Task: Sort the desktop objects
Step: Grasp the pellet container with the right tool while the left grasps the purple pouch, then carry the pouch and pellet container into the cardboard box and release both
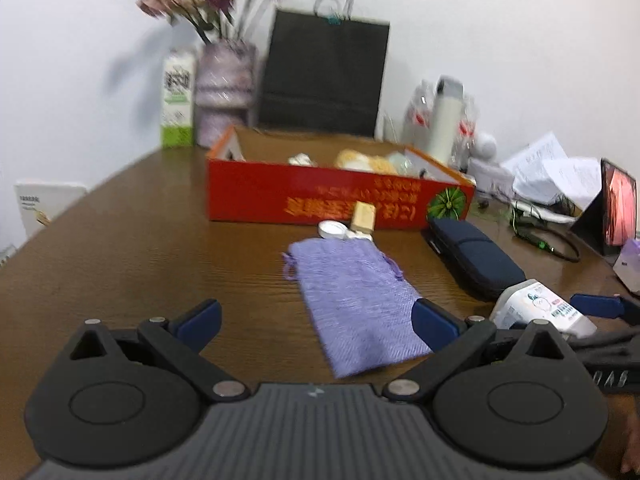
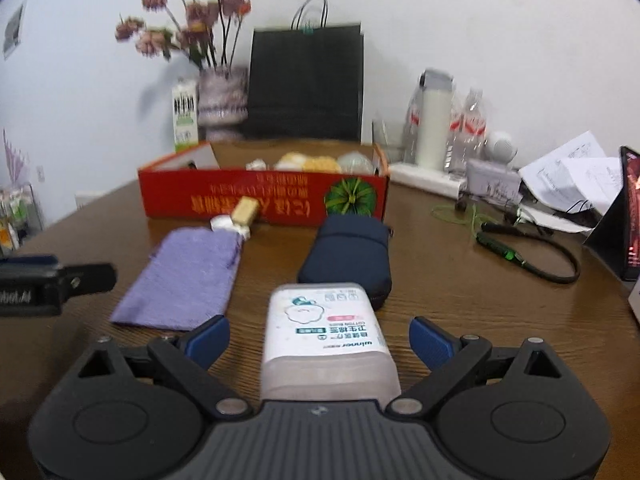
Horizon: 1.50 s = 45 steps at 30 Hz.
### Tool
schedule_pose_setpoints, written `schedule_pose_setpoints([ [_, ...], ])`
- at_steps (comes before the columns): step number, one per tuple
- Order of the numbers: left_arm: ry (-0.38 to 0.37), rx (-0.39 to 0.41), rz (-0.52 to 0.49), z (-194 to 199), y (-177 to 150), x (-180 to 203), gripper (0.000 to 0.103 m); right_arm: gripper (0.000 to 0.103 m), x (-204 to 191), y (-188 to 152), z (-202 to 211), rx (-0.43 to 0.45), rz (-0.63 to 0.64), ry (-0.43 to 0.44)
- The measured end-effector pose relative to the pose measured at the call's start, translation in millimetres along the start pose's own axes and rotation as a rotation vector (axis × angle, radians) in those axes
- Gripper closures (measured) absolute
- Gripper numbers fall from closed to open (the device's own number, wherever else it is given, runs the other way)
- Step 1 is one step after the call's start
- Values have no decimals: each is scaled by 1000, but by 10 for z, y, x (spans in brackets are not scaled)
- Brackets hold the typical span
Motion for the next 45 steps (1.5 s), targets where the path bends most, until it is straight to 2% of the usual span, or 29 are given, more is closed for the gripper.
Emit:
schedule_pose_setpoints([
  [1,4,-20,-1,-106,35,18,0,10,13,-13,-47,-19,-9,9],
  [2,12,-35,1,-192,57,29,0,17,24,-25,-80,-35,-22,22],
  [3,12,-44,2,-290,89,50,1,31,40,-34,-112,-49,-40,34],
  [5,4,-40,1,-463,134,115,3,38,95,-63,-163,-68,-84,45],
  [7,13,-48,-61,-618,147,228,5,38,155,-69,-172,-63,-130,47],
  [8,26,-66,-133,-719,142,311,7,38,179,-77,-172,-62,-147,48],
  [9,35,-87,-183,-806,134,369,10,38,187,-77,-170,-59,-155,51],
  [10,50,-115,-202,-883,116,388,19,38,190,-80,-168,-59,-158,52],
  [11,53,-141,-190,-954,107,383,24,38,184,-85,-165,-59,-157,53],
  [13,44,-158,-146,-1011,98,340,24,38,170,-87,-163,-61,-149,50],
  [15,40,-150,-166,-992,82,353,27,38,157,-91,-148,-59,-144,52],
  [16,35,-143,-173,-967,68,364,33,38,157,-88,-143,-58,-141,54],
  [17,14,-138,-175,-925,48,379,47,38,150,-87,-138,-57,-138,54],
  [21,-48,-130,-208,-706,-39,441,72,38,118,-97,-95,-57,-132,56],
  [23,-67,-139,-213,-586,-79,444,90,38,100,-107,-45,-53,-136,64],
  [25,-79,-149,-203,-447,-128,410,100,38,74,-126,33,-43,-134,71],
  [26,-89,-149,-185,-354,-160,372,102,38,58,-136,79,-36,-134,72],
  [29,-130,-151,-107,-51,-251,256,102,38,13,-148,236,-6,-138,84],
  [32,-135,-111,-45,220,-236,145,102,38,-49,-91,395,41,-134,102],
  [36,-149,-37,-31,459,-35,79,102,38,-135,60,537,93,-100,115],
  [38,-145,-32,-33,448,38,62,102,38,-146,127,566,112,-91,107],
  [39,-159,-51,-50,375,39,80,98,38,-133,148,565,113,-98,108],
  [40,-159,-71,-67,265,27,90,94,38,-111,154,569,114,-113,109],
  [42,-132,-91,-68,27,-7,75,64,38,-71,152,559,105,-142,121],
  [43,-136,-111,-69,-94,-27,95,35,38,-53,145,558,102,-153,122],
  [44,-157,-125,-70,-224,-31,130,24,38,-43,139,558,100,-154,122],
  [45,-167,-118,-74,-310,-29,165,24,38,-42,127,555,99,-149,121],
])
Point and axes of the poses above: each gripper's, at about its wrist camera, not at the fingertips, and z roughly against the way its jaws point, x to its right, y to its top, the point moved 6 cm from there along -z, roughly the way its jaws point, and after that the axes turned 7 degrees about x, right-handed, at the moved point
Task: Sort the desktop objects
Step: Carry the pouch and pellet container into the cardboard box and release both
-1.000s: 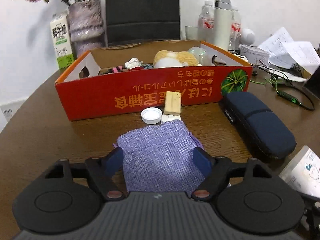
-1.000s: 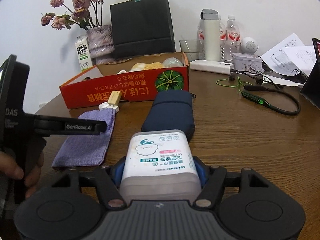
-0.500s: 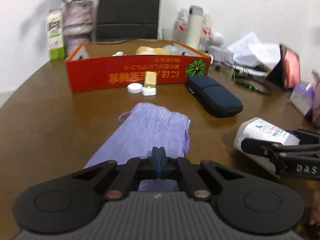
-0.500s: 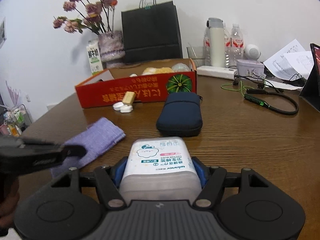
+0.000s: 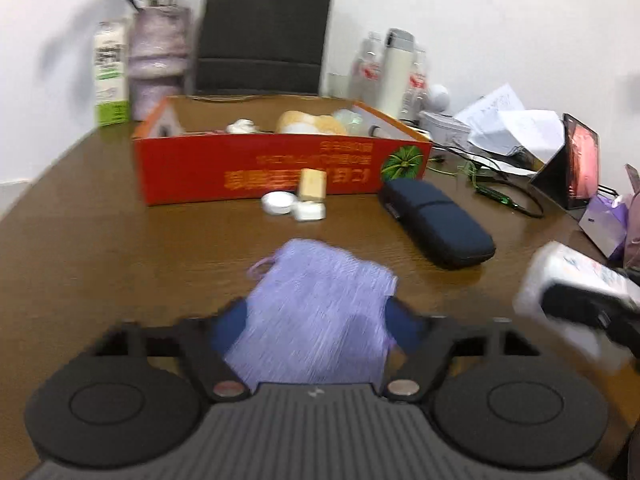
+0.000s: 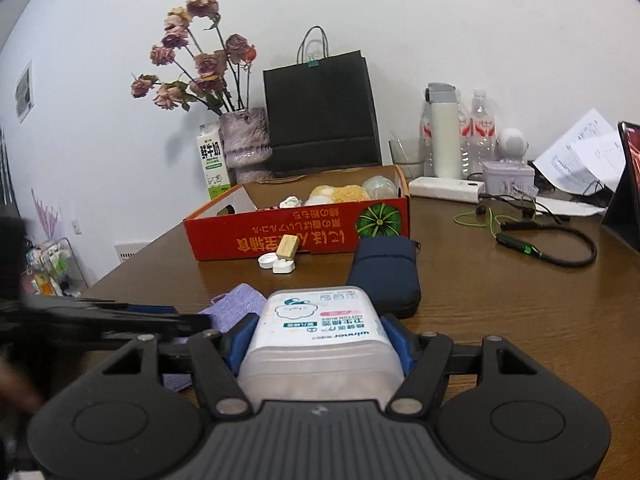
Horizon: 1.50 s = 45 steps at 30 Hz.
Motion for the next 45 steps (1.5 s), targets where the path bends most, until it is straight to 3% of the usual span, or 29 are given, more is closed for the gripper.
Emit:
schedule_pose_setpoints([
  [2,2,-22,-34,-238,41,65,9,38,20,-13,-13,0,4,-7],
  [5,35,-86,-116,-450,20,187,8,38,66,-11,-19,4,-6,-8],
  [7,26,-71,-139,-418,-11,243,24,38,101,-9,-25,9,-13,-10],
  [8,-1,-54,-159,-367,-30,280,47,38,125,-8,-35,11,-19,-12],
  [9,-26,-46,-179,-329,-48,315,80,38,138,-12,-53,6,-23,-12],
  [10,-30,-49,-178,-289,-53,320,92,38,154,-17,-82,-2,-29,-13],
  [13,-55,-63,-98,-188,-51,260,93,38,153,-17,-136,-9,-38,-5],
  [16,-59,0,7,78,31,119,93,38,94,35,-150,6,-27,15],
  [22,-6,98,279,213,722,-579,92,38,31,477,-447,5,-39,110],
  [25,-43,84,361,13,1108,-810,92,38,8,857,-734,5,-2,119],
  [27,-34,47,385,-230,1372,-895,92,38,23,1131,-1025,-20,47,74],
  [29,-30,-12,423,-570,1622,-981,92,38,51,1389,-1499,-101,102,42],
  [32,78,-86,433,-1128,1904,-1140,92,38,140,1617,-2293,-265,157,-17],
  [34,148,-145,429,-1473,1943,-1245,91,38,207,1619,-2776,-390,215,-113],
  [36,159,-238,407,-1829,1829,-1282,91,38,263,1511,-3111,-494,254,-169],
  [39,211,-283,399,-2144,1640,-1345,91,38,306,1267,-3434,-644,228,-162],
  [41,199,-282,412,-2232,1578,-1334,90,37,317,1154,-3529,-658,240,-184],
  [42,189,-270,413,-2244,1569,-1312,89,38,299,1167,-3548,-614,247,-185],
  [45,165,-244,395,-2236,1595,-1254,65,38,276,1176,-3519,-500,167,-139],
])
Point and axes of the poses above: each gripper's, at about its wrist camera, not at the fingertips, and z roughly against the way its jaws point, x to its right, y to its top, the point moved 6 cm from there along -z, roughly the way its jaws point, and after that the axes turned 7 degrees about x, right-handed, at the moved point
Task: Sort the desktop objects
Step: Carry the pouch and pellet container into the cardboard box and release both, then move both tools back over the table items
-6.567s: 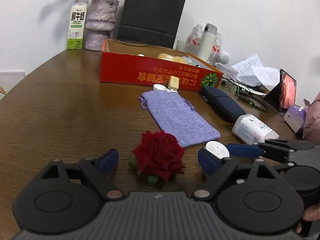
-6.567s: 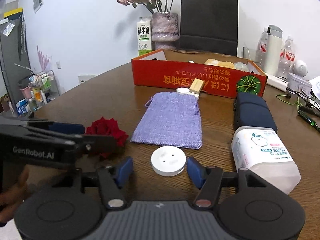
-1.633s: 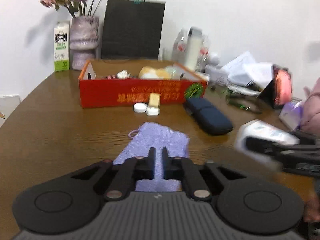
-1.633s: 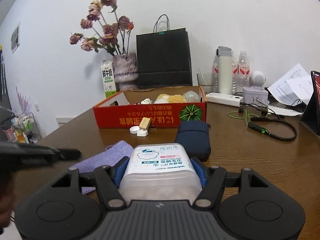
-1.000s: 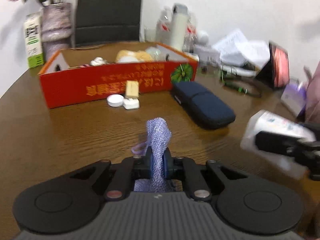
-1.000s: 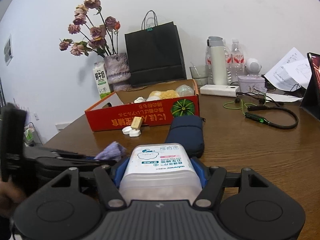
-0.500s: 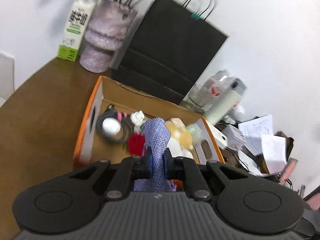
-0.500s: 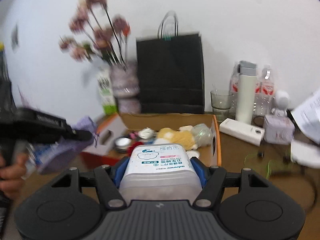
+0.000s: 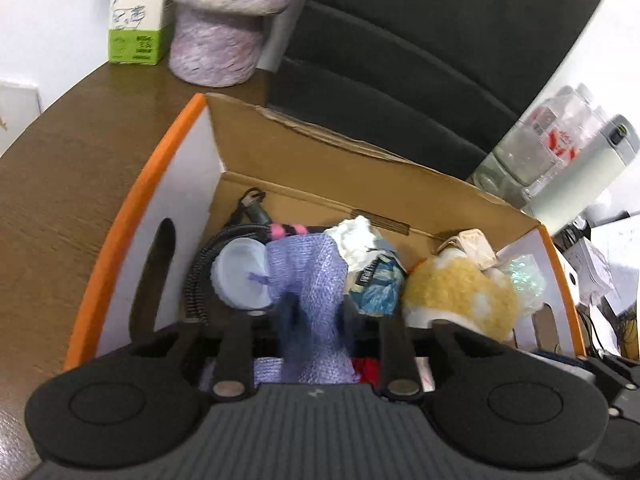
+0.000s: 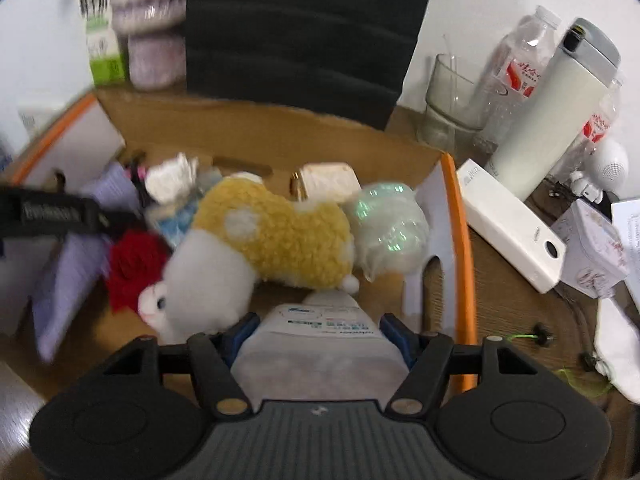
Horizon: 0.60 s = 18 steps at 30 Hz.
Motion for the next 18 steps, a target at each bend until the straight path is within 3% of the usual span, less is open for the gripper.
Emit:
schedule_pose_setpoints([
  [1,-8,18,-1,29,17,11,61,38,6,-40,5,32,-21,10],
  [3,-37,39,-24,117,60,46,42,38,15,-102,15,77,-64,28],
  [5,-50,72,-23,258,119,63,29,38,29,-165,32,78,-59,44],
  [8,-24,102,-48,458,210,98,22,36,59,-64,168,113,-72,50],
  [11,44,126,-32,601,213,80,7,16,189,135,435,193,-128,40],
  [13,65,140,14,644,128,41,6,12,236,209,531,202,-142,31],
  [16,60,87,-22,652,-74,109,6,12,230,142,580,166,-125,21],
  [18,85,99,-40,733,-183,133,6,12,223,53,621,155,-127,19],
])
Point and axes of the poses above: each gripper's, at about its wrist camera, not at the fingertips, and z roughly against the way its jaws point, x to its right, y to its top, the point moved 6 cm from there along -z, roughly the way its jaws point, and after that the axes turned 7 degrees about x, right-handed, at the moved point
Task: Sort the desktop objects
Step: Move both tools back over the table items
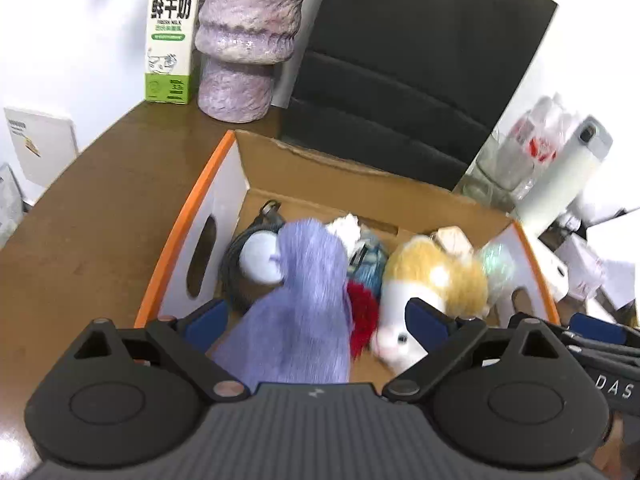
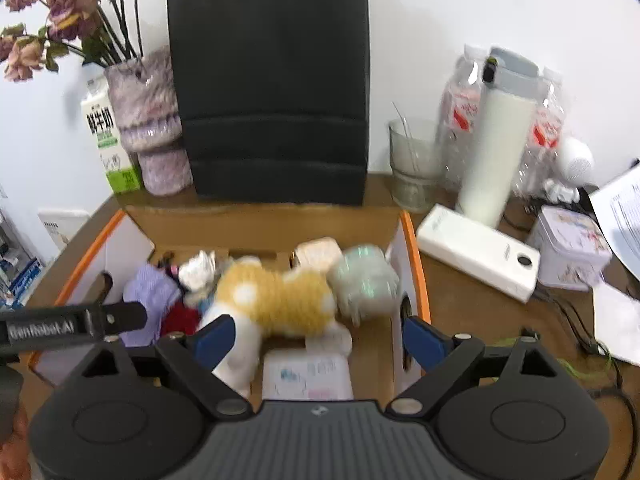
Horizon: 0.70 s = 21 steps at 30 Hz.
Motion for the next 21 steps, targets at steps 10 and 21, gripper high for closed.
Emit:
schedule_pose_setpoints([
  [10,-74,213,-40,1079,-797,-95,2,11,-10,-783,985,203,-39,72],
  [21,-136,243,-174,1789,-2082,-487,0,11,-307,-2095,1690,228,-25,161],
])
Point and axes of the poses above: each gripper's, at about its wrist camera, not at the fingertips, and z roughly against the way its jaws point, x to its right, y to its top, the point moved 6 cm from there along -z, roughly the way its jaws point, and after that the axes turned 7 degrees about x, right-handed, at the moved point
